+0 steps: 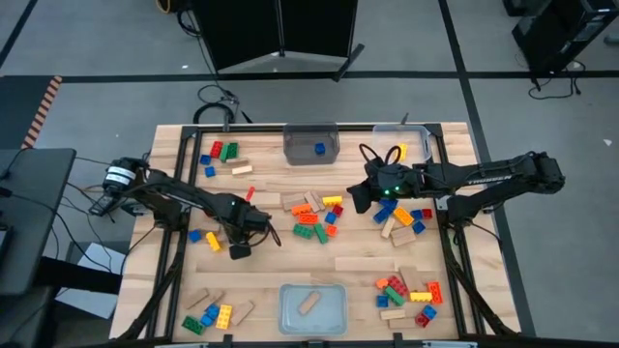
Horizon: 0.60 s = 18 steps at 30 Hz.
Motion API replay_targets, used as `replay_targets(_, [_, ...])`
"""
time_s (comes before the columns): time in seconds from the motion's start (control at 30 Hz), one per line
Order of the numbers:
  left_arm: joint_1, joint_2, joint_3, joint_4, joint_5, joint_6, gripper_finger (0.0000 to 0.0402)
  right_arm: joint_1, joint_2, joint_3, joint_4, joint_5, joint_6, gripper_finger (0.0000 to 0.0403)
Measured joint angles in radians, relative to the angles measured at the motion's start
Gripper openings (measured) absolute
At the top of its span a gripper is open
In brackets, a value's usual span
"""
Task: Sort blocks by size
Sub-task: Put the brown block into the gray bin
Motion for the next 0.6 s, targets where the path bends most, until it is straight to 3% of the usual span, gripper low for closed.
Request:
replay_targets(0.3, [-0.003, -0.029, 0.229, -0.17, -0.036, -0.073, 0.0062, 0.0, 0.0, 0.0, -0.013, -0.071, -0.061, 0.0021])
replay_targets(0.6, [-0.091, -0.023, 0.572, -0.218, -0.178, -0.151, 0.0062, 0.0, 0.0, 0.0, -0.017, -0.086, -0.14, 0.0021])
